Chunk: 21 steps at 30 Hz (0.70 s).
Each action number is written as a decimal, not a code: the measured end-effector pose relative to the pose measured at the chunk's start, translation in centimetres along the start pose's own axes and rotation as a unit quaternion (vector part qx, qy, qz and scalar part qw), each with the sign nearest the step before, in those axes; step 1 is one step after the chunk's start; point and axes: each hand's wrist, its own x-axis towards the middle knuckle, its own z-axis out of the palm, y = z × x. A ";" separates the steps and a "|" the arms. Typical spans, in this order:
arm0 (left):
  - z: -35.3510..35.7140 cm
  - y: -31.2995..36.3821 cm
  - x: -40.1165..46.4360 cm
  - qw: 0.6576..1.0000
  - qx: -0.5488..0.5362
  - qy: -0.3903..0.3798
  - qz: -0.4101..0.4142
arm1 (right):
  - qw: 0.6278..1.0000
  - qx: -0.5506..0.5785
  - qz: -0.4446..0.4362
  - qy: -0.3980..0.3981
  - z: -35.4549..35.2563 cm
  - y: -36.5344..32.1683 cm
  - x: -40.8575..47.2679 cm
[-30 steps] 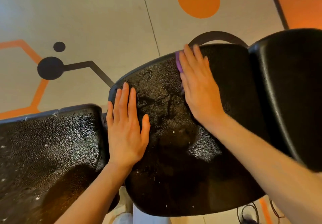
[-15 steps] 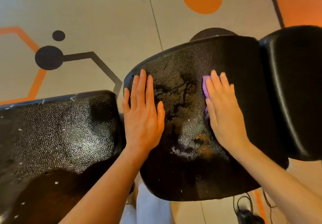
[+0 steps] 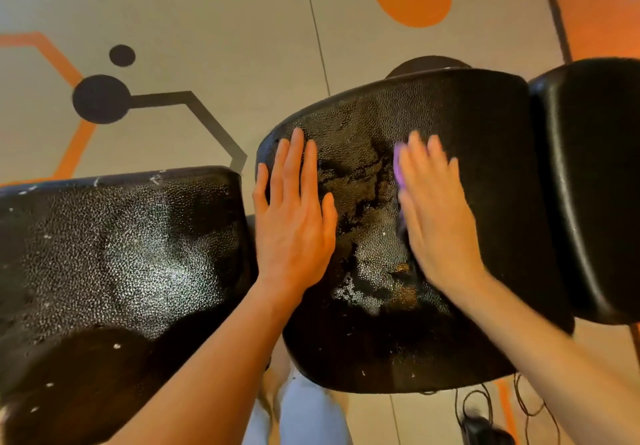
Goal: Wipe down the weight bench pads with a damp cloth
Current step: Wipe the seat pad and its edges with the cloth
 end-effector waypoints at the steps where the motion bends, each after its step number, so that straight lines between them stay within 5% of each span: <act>1: -0.1 0.0 0.0 1.000 0.002 0.000 0.000 | 1.000 -0.003 -0.013 -0.023 0.2 -0.2 -3.0; 4: 0.0 -0.1 -0.1 1.000 0.002 -0.005 0.000 | 0.998 0.003 -0.034 -0.054 0.2 0.0 -3.9; 9: 0.0 -0.1 -0.1 1.000 -0.002 0.000 0.004 | 0.998 0.046 0.021 0.048 -0.4 -2.0 8.1; 14: -0.1 -0.2 -0.1 1.000 -0.010 0.003 0.011 | 0.998 0.001 -0.043 -0.034 0.7 -2.2 -3.9; 17: -0.4 -0.2 -0.1 1.000 -0.005 -0.007 0.014 | 0.995 -0.029 -0.094 -0.034 0.6 -0.8 -2.0; 21: -1.9 -1.5 0.2 0.996 0.015 -0.049 0.068 | 0.995 0.051 0.060 0.063 -0.2 -3.0 8.1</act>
